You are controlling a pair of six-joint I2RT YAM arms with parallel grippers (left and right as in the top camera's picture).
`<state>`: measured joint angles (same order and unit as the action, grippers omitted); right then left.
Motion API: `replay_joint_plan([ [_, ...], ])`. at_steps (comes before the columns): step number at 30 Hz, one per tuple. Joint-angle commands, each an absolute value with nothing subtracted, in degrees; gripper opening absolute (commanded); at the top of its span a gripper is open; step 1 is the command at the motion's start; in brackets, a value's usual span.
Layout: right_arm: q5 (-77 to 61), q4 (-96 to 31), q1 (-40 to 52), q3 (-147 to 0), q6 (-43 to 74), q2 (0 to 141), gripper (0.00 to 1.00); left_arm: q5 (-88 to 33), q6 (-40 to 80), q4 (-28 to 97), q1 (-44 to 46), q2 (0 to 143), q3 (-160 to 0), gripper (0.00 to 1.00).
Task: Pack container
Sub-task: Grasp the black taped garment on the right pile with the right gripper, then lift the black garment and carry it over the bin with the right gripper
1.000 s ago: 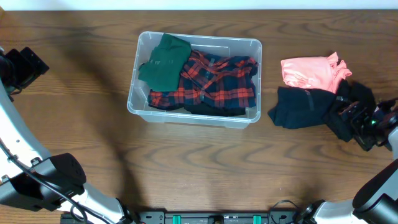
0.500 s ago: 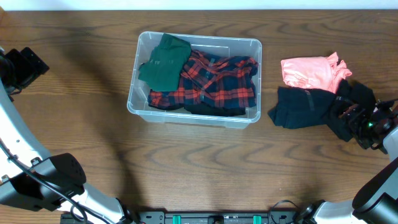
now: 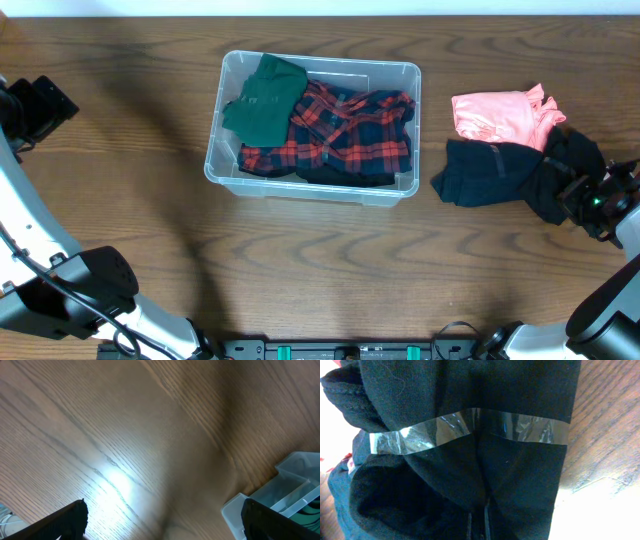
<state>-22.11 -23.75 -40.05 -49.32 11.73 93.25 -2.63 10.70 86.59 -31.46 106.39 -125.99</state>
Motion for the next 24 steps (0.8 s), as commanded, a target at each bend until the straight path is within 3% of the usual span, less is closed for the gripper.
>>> replay_joint_plan([
  [1,-23.1,-25.0,-38.8,-49.0,12.1,94.0,0.01,-2.6,11.2,86.7,-31.6,106.6,-125.8,0.98],
  [15,-20.4,-51.2,-29.1,-78.4,10.0,92.1,0.01,-2.6,11.2,86.7,-31.6,106.6,-125.8,0.98],
  [24,-20.0,-60.0,-21.4,-91.9,3.9,92.1,0.01,-2.6,11.2,86.7,-31.6,106.6,-125.8,0.98],
])
